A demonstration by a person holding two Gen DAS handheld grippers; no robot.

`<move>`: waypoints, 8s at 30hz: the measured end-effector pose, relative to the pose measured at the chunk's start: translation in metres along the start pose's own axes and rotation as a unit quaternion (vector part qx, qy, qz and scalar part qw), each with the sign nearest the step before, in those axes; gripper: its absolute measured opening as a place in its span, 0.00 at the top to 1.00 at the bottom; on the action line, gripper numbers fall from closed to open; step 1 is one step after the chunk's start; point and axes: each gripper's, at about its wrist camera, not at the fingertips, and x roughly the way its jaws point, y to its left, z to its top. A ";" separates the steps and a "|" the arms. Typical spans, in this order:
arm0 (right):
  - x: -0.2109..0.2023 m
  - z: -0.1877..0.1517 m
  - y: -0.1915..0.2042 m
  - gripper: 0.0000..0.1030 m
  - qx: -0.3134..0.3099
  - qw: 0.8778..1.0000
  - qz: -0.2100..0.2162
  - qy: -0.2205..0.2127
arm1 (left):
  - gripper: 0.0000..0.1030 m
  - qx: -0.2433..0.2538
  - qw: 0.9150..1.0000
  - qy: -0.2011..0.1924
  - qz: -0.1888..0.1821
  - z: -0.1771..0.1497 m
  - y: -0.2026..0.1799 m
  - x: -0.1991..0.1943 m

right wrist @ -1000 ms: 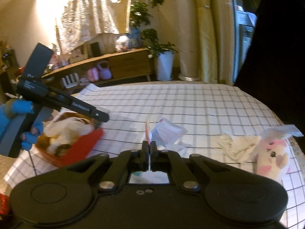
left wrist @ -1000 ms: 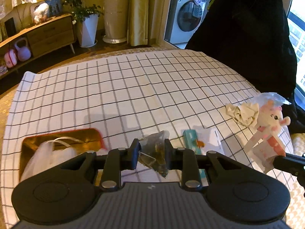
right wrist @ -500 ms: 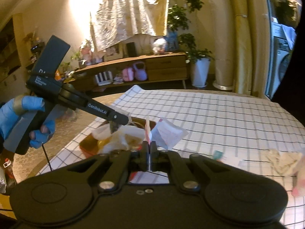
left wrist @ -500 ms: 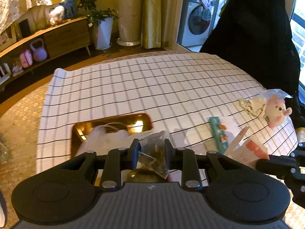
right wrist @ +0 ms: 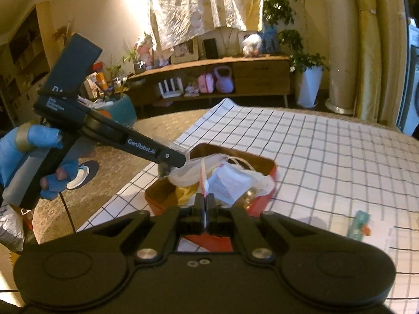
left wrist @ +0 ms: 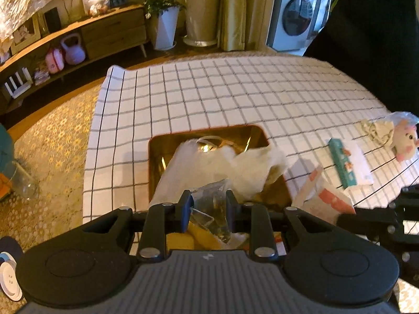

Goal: Organize soft objects
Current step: 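Carry the tea bag and sachet over the tin box and lower them, then open both grippers over the tin box and withdraw them, then move the left gripper to the beige cloth while the right gripper reaches the clear plastic bag, then grasp the beige cloth with the left gripper while the right gripper grasps the plastic bag, then carry the cloth and plastic bag over the tin box and lower them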

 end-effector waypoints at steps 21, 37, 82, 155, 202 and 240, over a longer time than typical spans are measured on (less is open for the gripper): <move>0.087 -0.014 -0.010 1.00 0.023 0.997 -0.001 0.079 | 0.75 0.019 0.997 0.071 0.025 -0.019 0.014 0.063; 0.085 -0.017 -0.019 0.82 0.046 0.996 -0.015 0.077 | 0.75 -0.011 0.996 0.088 0.026 -0.015 0.016 0.082; -0.099 -0.037 -0.048 0.31 0.080 0.995 -0.056 -0.035 | 0.28 0.048 0.994 -0.089 -0.039 -0.009 -0.116 -0.051; -0.095 -0.071 -0.363 0.29 0.202 0.924 -0.315 0.073 | 0.10 0.157 0.971 -0.010 -0.179 0.098 -0.414 0.238; -0.176 -0.030 -0.264 1.00 0.156 0.953 -0.235 -0.110 | 0.87 0.081 0.979 -0.043 -0.182 0.105 -0.299 0.117; -0.056 0.040 -0.079 1.00 0.121 0.988 0.007 -0.099 | 0.87 -0.021 0.997 -0.045 -0.059 0.026 -0.022 -0.023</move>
